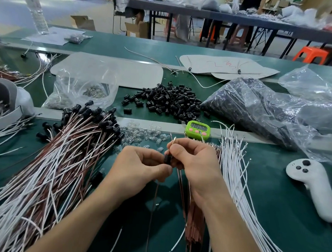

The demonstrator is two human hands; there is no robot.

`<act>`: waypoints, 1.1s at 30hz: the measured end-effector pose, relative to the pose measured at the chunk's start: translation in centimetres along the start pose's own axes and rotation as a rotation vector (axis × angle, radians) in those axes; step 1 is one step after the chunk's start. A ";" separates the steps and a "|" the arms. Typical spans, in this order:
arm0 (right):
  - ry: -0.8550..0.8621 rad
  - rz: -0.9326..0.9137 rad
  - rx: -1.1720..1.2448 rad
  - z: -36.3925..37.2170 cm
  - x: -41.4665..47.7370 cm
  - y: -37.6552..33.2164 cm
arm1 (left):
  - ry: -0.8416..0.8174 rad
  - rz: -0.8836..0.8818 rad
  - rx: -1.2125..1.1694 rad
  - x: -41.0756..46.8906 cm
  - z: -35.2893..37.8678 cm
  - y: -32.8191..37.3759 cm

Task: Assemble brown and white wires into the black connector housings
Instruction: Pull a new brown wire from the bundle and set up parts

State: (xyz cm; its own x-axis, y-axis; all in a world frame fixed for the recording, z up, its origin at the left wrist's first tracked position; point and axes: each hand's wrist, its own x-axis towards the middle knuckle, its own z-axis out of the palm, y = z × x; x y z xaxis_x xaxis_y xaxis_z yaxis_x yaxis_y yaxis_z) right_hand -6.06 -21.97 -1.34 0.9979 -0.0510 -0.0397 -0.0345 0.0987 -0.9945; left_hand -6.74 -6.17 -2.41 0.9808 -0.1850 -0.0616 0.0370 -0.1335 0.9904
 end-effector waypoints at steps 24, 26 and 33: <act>-0.010 -0.093 -0.163 -0.2 -0.3 -0.3 | 0.187 0.025 -0.072 0.3 0.4 0.0; 0.012 -0.122 -0.127 -0.1 -0.4 -0.3 | 0.162 0.010 -0.061 0.3 0.5 -0.1; 0.050 -0.120 -0.165 -0.1 -0.3 -0.3 | 0.179 0.011 0.032 0.0 0.7 -0.3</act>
State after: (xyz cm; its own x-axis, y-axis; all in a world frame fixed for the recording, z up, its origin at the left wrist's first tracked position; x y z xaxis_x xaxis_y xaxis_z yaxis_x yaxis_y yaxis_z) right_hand -6.32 -22.10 -1.00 0.9916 -0.1026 0.0791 0.0716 -0.0746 -0.9946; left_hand -6.87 -6.76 -2.80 0.9996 -0.0110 -0.0252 0.0231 -0.1639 0.9862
